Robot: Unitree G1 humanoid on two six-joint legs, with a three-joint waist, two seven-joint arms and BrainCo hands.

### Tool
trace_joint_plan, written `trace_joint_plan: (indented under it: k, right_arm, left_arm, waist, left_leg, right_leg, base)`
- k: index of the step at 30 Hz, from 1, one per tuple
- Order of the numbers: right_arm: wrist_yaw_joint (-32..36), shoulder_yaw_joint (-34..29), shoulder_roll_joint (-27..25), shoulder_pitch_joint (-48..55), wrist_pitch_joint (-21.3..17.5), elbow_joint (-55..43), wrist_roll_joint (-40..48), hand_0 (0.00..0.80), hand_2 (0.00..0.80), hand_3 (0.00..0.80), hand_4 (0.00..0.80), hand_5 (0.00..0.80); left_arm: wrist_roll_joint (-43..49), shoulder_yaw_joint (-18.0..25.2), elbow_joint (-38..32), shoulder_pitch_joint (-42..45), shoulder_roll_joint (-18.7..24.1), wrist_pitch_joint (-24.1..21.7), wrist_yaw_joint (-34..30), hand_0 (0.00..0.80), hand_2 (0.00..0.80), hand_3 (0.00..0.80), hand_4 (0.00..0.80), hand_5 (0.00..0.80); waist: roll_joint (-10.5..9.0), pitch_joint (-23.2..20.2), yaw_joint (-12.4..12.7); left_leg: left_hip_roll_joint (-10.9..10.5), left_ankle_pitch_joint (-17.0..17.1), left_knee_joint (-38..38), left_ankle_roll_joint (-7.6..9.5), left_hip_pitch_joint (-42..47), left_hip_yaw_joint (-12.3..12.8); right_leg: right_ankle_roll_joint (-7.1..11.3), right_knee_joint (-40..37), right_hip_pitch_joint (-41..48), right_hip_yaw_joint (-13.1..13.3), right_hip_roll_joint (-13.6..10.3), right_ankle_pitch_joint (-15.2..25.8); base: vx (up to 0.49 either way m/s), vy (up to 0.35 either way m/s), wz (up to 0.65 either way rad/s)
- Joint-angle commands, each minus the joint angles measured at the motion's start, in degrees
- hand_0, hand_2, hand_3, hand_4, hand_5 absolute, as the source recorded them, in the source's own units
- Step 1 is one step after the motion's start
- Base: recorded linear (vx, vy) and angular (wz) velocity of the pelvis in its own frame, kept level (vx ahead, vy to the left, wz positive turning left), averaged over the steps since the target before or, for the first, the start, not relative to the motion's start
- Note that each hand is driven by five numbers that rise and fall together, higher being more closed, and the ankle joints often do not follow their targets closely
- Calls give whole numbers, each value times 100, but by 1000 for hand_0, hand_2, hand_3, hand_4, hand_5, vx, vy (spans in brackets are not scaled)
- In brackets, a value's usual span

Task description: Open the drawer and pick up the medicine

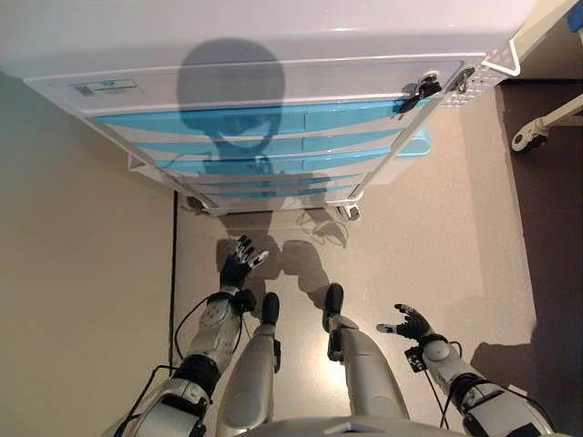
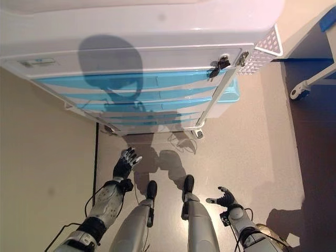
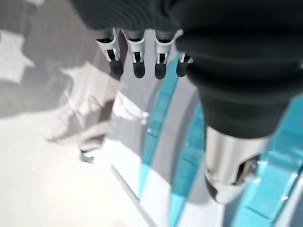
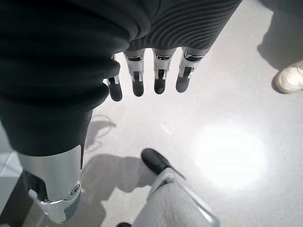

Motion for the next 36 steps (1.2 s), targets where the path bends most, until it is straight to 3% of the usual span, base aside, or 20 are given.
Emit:
trace_joint_plan:
  k: [1, 8, 17, 36]
  right_arm:
    - [-124, 273, -140, 224, -181, -191, 207, 0, 0, 0, 0, 0]
    - [-156, 312, -103, 252, -158, -137, 261, 0, 0, 0, 0, 0]
    - [-85, 404, -149, 277, -132, -133, 257, 0, 0, 0, 0, 0]
    - [259, 466, -188, 296, -196, -103, 384, 0, 0, 0, 0, 0]
  left_arm:
    - [-648, 262, -442, -178, -276, -429, -124, 0, 0, 0, 0, 0]
    - [-2128, 423, -624, -749, -721, -629, -461, 0, 0, 0, 0, 0]
    - [-2926, 461, -464, -1181, -877, -602, -818, 0, 0, 0, 0, 0]
    - [-3265, 193, -1011, -1440, -788, -482, -1654, 0, 0, 0, 0, 0]
  waist:
    - [-40, -263, -56]
    - [-99, -222, -175]
    - [-101, -268, -284]
    - [-233, -325, -335]
  left_leg:
    - [-208, 359, -151, 378, -438, 200]
    - [-187, 288, -65, 380, -578, 319]
    - [-179, 208, -56, 379, -546, 463]
    - [-163, 204, -176, 379, -487, 564]
  right_leg:
    - [225, 195, -9, 136, 20, -14]
    - [220, 147, -152, 273, 75, 45]
    - [216, 82, -166, 456, 147, 72]
    - [244, -269, -52, 589, 221, 273]
  base:
    - [-19, 25, -7]
    - [-11, 21, -9]
    - [16, 17, -13]
    - [12, 0, -6]
